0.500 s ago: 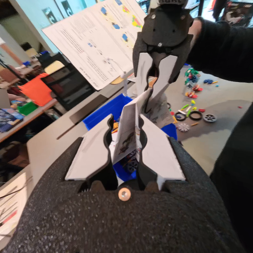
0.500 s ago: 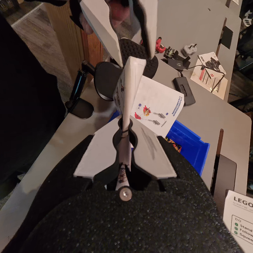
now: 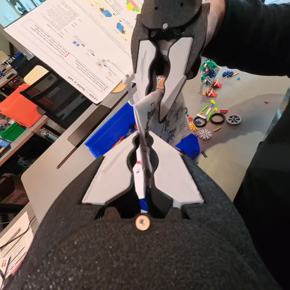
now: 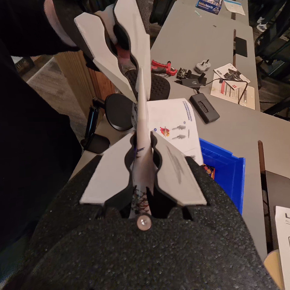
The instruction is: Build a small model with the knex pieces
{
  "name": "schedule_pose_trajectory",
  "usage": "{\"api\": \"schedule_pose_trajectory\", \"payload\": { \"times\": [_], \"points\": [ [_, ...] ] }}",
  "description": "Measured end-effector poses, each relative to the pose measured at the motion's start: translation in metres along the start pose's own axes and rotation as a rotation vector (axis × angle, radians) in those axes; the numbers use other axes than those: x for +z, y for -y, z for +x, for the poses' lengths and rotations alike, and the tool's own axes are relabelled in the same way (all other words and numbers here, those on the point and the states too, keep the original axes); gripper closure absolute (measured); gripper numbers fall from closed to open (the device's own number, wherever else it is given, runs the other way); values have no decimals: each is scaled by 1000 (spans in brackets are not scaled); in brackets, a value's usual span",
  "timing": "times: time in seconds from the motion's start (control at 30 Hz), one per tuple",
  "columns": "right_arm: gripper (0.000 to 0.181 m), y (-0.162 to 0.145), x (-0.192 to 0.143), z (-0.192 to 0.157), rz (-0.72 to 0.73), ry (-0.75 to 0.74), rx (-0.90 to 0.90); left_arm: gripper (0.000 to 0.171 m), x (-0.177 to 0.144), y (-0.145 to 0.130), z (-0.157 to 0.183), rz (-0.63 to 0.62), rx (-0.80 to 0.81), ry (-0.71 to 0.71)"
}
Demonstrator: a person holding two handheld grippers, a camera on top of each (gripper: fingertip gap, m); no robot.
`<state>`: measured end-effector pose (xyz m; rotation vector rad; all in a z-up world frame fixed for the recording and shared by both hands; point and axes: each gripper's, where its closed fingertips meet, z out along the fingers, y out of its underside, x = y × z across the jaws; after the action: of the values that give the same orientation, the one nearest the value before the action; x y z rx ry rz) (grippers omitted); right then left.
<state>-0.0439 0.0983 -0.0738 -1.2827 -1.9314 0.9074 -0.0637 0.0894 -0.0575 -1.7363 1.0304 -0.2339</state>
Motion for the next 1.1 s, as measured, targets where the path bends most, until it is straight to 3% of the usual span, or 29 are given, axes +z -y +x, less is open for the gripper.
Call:
{"api": "schedule_pose_trajectory", "payload": {
  "times": [0.13, 0.37, 0.47, 0.5, 0.6, 0.67, 0.77, 0.83, 0.87, 0.9, 0.97, 1.1],
  "points": [
    [157, -4, -6, 2, 3, -18, 2, 171, 4, -2, 3, -19, 10, -56],
    [181, -11, -10, -7, -54, -38, -136, 171, 6, -2, 15, 3, 33, -119],
    [181, -8, -14, -5, -33, -67, -137, 147, 7, -4, 13, 13, -42, -120],
    [181, -6, -17, -4, -23, -73, -133, 146, 9, -10, 13, -16, -50, -127],
    [181, -3, -23, -2, -13, -87, -141, 170, 12, -15, 12, -42, -19, -119],
    [180, -2, -26, -2, -9, -92, -124, 171, 11, -10, 9, -41, 24, -94],
    [160, -16, -27, 3, -98, -152, -176, 171, 10, 3, 12, -23, 86, -100],
    [181, -18, -29, 3, -113, -171, -200, 171, 10, 9, 10, -25, 115, -97],
    [181, -16, -32, 4, -110, -190, -206, 171, 10, 13, 8, -15, 118, -100],
    [181, -14, -37, 5, -107, -205, -210, 168, 10, 17, 8, 1, 101, -118],
    [181, -9, -49, 8, -89, -237, -206, 143, 13, 13, -4, -36, 80, -100],
    [181, 3, -85, 11, -24, -255, -165, 134, 19, 3, -18, -83, 54, -132]
  ]
}}
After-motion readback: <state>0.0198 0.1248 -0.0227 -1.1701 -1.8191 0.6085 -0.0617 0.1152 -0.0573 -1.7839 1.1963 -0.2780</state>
